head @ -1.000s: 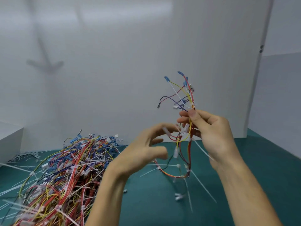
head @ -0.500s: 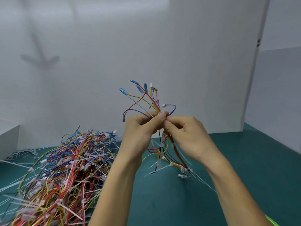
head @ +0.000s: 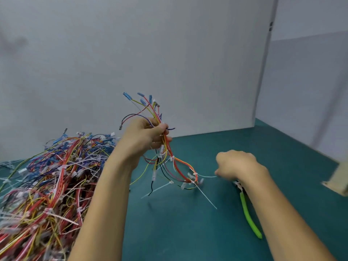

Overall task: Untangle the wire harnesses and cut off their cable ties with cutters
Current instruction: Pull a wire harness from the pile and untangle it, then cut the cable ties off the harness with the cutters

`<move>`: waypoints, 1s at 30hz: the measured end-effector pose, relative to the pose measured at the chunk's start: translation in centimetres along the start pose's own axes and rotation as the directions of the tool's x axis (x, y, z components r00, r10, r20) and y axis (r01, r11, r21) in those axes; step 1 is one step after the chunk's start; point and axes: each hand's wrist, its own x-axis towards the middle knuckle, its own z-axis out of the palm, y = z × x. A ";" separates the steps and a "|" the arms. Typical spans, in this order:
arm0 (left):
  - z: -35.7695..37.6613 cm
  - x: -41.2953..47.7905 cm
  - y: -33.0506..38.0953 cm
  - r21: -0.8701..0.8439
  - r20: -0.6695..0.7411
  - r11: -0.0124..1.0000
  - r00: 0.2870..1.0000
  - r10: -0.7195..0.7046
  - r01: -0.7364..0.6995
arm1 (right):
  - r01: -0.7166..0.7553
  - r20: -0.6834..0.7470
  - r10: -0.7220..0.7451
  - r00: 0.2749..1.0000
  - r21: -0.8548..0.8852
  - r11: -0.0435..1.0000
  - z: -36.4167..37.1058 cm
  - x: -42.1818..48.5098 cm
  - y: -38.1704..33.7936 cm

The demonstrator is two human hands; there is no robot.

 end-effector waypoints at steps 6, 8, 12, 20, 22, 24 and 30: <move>0.7 -0.5 0.2 0.088 0.062 0.996 0.998 0.012 -0.018 | -0.199 0.205 0.183 0.961 0.060 0.978 3.2 -1.4 2.9; 0.9 -0.5 0.3 0.098 0.073 0.995 0.997 0.012 -0.019 | -0.212 0.216 0.189 0.958 0.087 0.973 3.6 -1.5 3.4; 1.0 -0.6 0.4 0.119 0.111 0.993 0.994 0.006 -0.020 | -0.196 0.110 0.185 0.977 0.106 0.975 4.3 -0.5 2.7; 1.0 -0.4 0.1 0.058 0.079 0.998 0.997 0.024 -0.029 | -0.088 -0.091 0.110 0.990 0.224 0.971 5.4 0.5 0.6; 0.6 -0.4 0.0 -0.024 0.071 1.000 0.997 0.008 -0.006 | -0.171 0.052 0.163 0.985 0.213 0.962 5.4 0.3 2.1; 0.1 -0.4 0.1 -0.124 0.065 0.992 0.998 -0.007 0.015 | -0.192 0.116 0.174 0.978 0.175 0.966 5.4 0.1 3.1; -0.5 -0.5 0.6 -0.291 0.046 0.957 0.999 0.001 0.012 | -0.093 0.003 0.094 0.996 0.158 0.983 5.7 0.3 0.9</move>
